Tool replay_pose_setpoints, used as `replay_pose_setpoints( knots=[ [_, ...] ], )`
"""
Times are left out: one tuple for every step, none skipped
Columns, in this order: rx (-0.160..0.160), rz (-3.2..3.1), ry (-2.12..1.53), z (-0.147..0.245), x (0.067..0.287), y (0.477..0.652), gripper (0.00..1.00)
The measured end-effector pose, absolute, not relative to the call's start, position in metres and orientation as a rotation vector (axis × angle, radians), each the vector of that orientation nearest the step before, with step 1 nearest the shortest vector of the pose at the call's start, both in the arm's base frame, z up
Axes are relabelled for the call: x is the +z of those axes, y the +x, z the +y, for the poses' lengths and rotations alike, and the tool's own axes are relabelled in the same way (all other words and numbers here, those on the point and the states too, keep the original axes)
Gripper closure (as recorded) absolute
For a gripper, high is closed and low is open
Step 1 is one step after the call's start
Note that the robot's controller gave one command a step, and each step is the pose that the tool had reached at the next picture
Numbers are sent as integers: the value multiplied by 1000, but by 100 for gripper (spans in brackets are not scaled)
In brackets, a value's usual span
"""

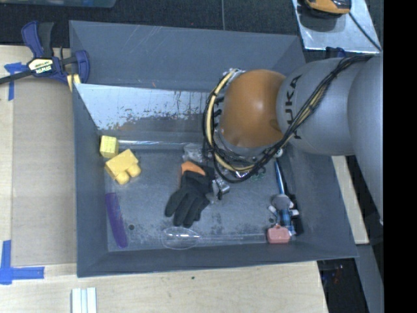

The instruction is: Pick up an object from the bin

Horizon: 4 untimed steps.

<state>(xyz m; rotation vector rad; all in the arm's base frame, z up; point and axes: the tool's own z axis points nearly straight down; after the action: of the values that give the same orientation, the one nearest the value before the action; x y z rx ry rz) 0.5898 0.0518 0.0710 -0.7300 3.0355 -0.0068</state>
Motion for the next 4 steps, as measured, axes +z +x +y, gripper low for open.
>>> replay_pose_setpoints(
  knots=[
    [-1, 3115, -218, 54, 72, 590, 100],
    [-1, 3115, -218, 54, 72, 590, 100],
    [-1, 3115, -219, 54, 78, 590, 100],
    [-1, 3114, -218, 54, 99, 590, 100]
  ],
)
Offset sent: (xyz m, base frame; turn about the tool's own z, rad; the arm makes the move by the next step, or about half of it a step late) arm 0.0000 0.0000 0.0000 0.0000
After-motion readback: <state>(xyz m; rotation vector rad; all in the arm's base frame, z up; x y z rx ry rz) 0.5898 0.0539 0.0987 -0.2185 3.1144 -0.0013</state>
